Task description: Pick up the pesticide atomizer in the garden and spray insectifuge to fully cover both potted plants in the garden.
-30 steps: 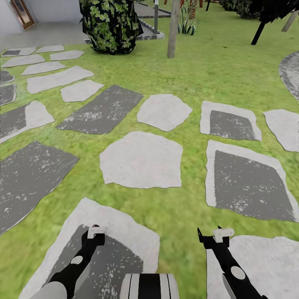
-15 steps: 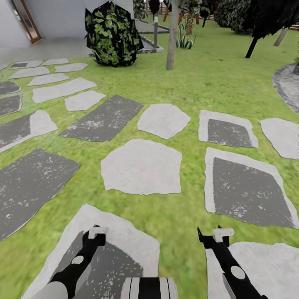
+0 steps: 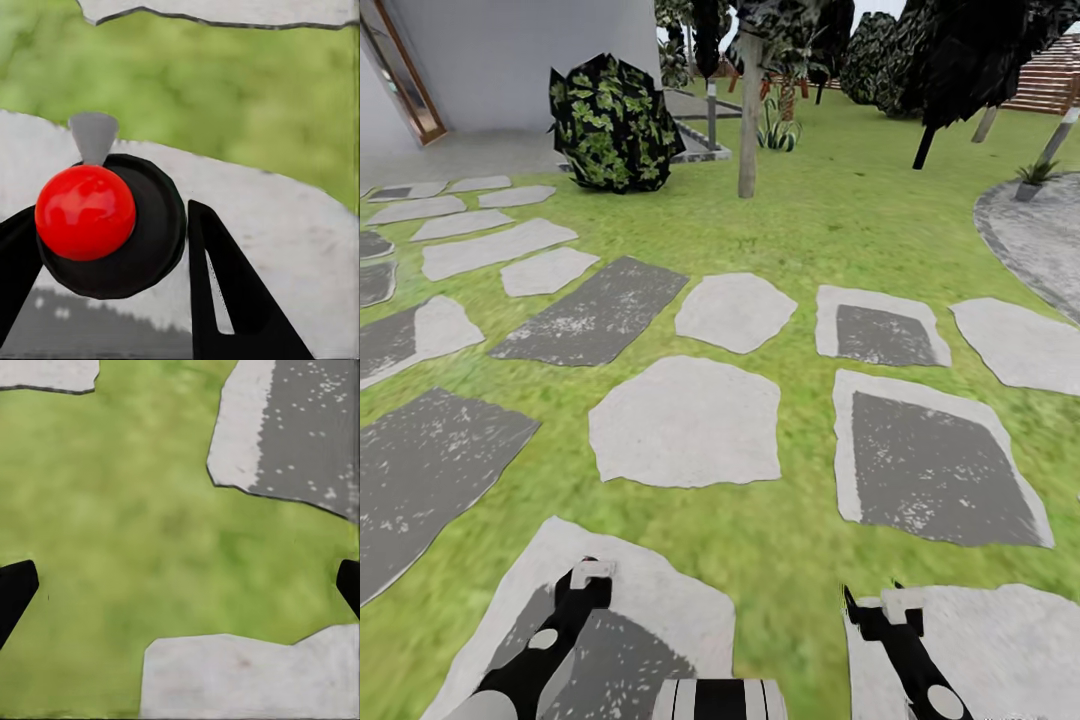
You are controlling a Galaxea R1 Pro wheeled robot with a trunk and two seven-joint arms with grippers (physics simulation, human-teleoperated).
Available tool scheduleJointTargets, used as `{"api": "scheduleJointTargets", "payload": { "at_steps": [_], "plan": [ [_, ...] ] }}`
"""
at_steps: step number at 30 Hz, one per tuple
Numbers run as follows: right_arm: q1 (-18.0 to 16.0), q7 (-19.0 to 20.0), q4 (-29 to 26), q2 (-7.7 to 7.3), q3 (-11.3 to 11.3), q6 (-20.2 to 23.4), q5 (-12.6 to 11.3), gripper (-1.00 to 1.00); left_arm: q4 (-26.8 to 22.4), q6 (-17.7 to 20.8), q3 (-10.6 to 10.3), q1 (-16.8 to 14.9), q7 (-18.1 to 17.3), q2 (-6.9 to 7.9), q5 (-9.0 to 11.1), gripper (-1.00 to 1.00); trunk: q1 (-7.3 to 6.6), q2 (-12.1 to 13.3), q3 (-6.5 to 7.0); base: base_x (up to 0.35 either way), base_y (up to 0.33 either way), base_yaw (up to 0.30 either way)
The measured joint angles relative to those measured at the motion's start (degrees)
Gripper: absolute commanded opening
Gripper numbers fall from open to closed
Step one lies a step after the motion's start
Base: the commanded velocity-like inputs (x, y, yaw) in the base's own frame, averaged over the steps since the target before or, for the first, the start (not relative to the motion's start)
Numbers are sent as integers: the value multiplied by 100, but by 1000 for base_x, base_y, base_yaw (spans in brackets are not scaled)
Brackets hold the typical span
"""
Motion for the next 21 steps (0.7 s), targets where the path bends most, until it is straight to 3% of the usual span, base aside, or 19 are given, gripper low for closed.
{"api": "scheduleJointTargets", "payload": {
  "at_steps": [6,12,21],
  "plan": [
    [212,-3,467,-31,-8,-425,-6,100,6,105,20,382,27,-40,-125,-100,-15,8,172,0,0,-232],
    [240,2,982,-32,-9,-718,-11,100,5,121,40,483,52,-96,-109,-100,-31,16,345,0,0,-216],
    [241,-3,1064,-17,-9,-741,-7,100,24,131,51,540,64,-112,-99,-100,-54,28,559,0,0,-25]
  ]
}}
